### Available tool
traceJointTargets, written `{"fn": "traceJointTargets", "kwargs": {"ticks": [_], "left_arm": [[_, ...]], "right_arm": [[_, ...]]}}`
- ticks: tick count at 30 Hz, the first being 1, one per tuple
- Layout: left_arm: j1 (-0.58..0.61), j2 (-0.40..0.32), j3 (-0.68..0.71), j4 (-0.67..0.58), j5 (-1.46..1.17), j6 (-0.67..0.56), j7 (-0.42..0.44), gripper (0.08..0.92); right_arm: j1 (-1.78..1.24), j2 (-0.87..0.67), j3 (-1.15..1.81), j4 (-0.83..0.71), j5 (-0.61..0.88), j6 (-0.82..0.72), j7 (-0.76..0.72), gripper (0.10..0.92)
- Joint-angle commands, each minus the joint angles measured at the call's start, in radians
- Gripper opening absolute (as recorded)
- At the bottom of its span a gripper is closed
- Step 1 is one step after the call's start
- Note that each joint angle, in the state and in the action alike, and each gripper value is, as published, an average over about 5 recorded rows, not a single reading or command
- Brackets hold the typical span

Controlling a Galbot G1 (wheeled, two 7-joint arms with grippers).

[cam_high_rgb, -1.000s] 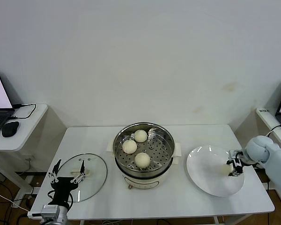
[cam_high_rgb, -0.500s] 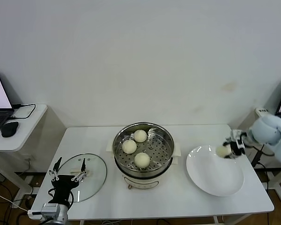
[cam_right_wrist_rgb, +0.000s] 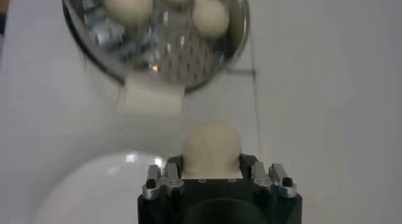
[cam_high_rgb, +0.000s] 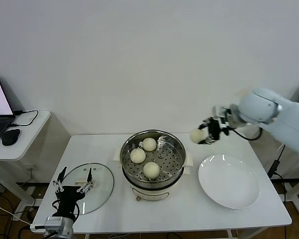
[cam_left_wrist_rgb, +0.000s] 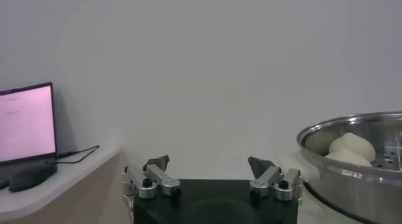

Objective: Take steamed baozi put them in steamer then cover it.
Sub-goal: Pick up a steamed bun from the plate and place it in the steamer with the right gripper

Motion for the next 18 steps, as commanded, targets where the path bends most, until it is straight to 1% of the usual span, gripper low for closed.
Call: {"fn": "traceJointTargets", "kwargs": {"ticks": [1,8,14,18], "left_arm": [[0.001,-0.011,-0.003,-0.003,0.007,-0.001,-0.001,0.823],[-0.003,-0.01,-0.016,-0.003,0.005,0.0,-0.001,0.823],[-0.006,-0.008,-0.025,0.006,-0.003,-0.001,0.0,0.823],[-0.011,-0.005,-0.026,0.012,-0.008,-0.001,0.002,0.823]], "right_arm": [[0.002,0.222,-0.101,0.003,0.163,-0.159,0.155,0.56],[-0.126,0.276,-0.081,-0.077,0.083,-0.168,0.159,0.56],[-0.166,0.303,-0.07,-0.146,-0.025,-0.151,0.141,0.56],[-0.178,0.309,-0.061,-0.172,-0.051,-0.147,0.135,0.56]]}}
